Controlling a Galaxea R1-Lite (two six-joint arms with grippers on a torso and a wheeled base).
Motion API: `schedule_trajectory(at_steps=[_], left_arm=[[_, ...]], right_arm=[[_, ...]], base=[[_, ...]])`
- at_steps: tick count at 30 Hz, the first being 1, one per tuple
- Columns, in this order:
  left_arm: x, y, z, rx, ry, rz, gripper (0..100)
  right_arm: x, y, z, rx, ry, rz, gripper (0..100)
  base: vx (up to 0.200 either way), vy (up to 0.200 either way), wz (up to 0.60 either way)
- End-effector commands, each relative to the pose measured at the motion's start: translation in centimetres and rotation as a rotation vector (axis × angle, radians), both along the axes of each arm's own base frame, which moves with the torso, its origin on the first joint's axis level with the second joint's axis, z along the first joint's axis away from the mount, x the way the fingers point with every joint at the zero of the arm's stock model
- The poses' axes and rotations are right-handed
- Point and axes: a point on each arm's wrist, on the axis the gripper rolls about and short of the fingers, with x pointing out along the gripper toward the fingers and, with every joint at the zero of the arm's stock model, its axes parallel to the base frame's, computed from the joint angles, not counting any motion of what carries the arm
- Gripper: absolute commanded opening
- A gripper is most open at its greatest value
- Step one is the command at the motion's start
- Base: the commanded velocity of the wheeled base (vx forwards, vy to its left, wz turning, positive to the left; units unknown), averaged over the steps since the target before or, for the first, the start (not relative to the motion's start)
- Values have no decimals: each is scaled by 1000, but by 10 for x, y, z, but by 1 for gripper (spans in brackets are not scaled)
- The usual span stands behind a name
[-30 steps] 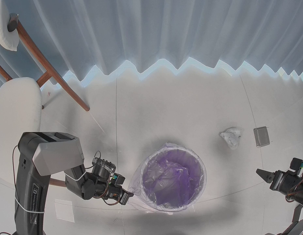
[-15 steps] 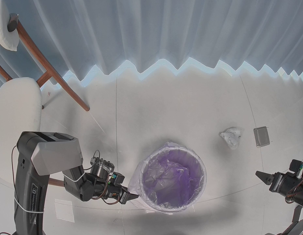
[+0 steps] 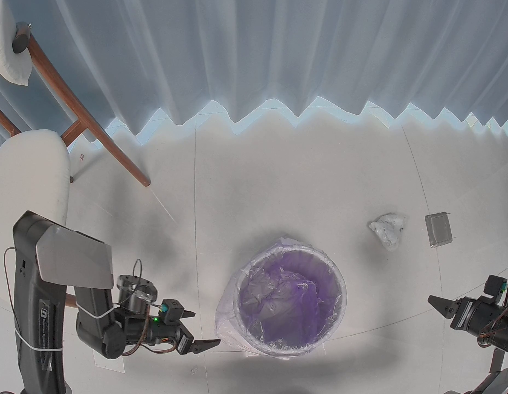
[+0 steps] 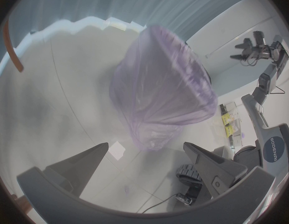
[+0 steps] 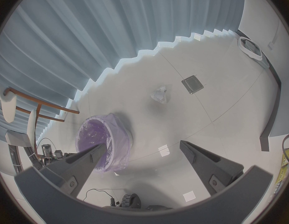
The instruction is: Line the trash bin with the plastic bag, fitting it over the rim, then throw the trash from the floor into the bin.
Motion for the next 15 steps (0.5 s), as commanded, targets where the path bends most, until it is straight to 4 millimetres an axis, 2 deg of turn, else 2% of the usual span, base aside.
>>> schedule_trajectory(at_steps=[1, 9, 15], left_arm=[[-43, 37, 55, -106, -136, 80, 100], [-71, 44, 151, -355, -377, 167, 100], [-110, 54, 215, -612, -515, 238, 100]], right_arm=[[-9, -2, -6, 0, 11, -2, 100], [-13, -7, -9, 1, 48, -39, 100], [-18, -12, -11, -5, 74, -76, 100]], base=[[0, 0, 0], [0, 0, 0], [0, 0, 0]])
